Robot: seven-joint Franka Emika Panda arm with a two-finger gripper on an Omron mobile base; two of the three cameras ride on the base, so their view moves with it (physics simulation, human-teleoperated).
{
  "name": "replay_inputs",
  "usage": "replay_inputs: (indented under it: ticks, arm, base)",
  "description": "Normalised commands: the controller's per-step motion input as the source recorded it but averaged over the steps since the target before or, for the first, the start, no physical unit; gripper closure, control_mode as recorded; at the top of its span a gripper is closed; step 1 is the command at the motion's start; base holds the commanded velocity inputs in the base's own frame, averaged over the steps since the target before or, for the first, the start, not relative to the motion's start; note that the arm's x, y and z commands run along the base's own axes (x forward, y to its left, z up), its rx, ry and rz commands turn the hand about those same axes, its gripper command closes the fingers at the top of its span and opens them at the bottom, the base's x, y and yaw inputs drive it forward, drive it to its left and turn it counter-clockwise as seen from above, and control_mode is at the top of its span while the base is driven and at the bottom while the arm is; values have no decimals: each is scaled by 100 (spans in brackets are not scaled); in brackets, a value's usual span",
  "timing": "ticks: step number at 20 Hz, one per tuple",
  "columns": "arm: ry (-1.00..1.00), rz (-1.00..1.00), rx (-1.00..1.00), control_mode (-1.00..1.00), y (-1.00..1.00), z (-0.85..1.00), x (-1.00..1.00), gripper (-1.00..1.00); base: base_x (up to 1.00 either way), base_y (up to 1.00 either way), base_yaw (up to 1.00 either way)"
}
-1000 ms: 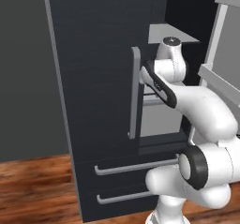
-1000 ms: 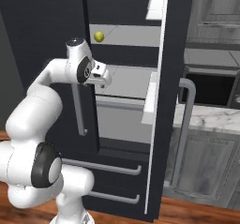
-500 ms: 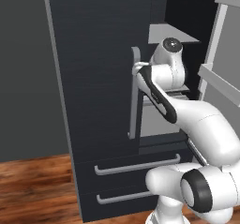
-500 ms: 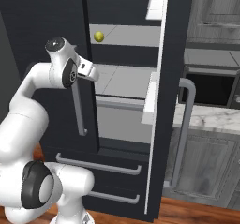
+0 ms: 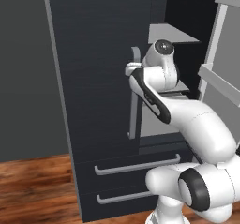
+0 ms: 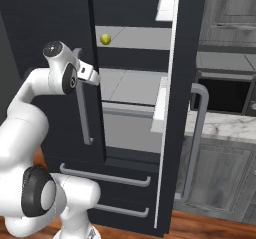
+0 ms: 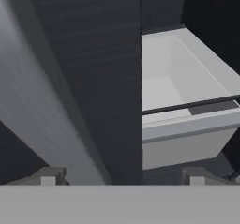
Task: Retrieve a lemon from the fridge and place it on the cutting board with the fish.
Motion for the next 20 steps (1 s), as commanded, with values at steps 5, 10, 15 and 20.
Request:
replay_inputs:
  ticks: [5,10,15,20]
  arm:
    - [-1,5,-1,-100,54,0,4,-100]
    - [-7,3,-2,-100,22,-11,37,-100]
    - [-4,0,-8,-100,-25,-16,39,-100]
    - [0,-3,-10,-100,-39,-3,6,-100]
  base:
    - [0,0,0]
    - [0,0,0]
    - [0,0,0]
    - [0,0,0]
